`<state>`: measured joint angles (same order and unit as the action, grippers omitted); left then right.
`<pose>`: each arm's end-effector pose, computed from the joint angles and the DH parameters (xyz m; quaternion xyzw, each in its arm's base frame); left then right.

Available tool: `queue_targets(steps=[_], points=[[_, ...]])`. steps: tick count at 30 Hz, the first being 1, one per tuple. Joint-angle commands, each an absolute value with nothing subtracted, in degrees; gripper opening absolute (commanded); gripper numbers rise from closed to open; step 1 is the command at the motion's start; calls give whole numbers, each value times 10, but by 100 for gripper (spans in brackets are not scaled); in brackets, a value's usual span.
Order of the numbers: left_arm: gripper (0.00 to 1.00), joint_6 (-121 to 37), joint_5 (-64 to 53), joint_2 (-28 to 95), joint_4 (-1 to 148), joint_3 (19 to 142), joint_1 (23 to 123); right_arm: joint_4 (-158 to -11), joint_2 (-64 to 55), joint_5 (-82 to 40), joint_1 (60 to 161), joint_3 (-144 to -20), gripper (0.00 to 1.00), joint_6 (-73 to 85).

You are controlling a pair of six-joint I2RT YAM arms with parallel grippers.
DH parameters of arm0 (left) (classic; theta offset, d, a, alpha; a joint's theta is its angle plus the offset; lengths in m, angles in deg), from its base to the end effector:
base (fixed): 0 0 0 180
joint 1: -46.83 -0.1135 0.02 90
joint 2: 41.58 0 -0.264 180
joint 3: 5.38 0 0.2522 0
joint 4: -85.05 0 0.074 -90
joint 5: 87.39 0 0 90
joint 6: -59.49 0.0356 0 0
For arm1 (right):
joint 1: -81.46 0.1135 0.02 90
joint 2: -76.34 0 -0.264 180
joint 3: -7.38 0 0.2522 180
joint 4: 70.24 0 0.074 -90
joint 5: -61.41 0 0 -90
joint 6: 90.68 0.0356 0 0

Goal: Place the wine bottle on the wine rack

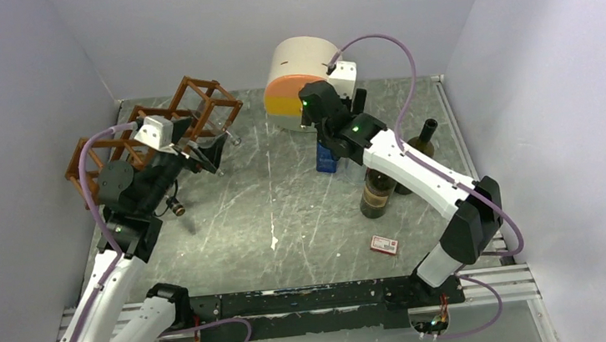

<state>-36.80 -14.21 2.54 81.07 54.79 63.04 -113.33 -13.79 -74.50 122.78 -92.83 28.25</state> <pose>0.1686 -0.0597 0.3896 0.1671 0.6099 -0.2403 0.7364 0.2810 0.2130 0.3678 0.0976 0.8246 -0.0276 0.5565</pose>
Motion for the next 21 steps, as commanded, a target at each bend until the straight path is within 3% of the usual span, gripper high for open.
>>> queue_targets(steps=[1, 12, 19, 21], points=[[97, -377, -155, 37, 835, 545, 626, -1096, -129, -748, 1222, -904, 88, 292], [97, -374, -132, 69, 818, 554, 627, -1088, -140, -711, 1200, -886, 73, 273], [97, -372, -130, 78, 818, 553, 626, -1089, -160, -654, 1199, -896, 56, 247], [97, -370, -132, 81, 817, 552, 627, -1093, -160, -647, 1199, -899, 55, 233]])
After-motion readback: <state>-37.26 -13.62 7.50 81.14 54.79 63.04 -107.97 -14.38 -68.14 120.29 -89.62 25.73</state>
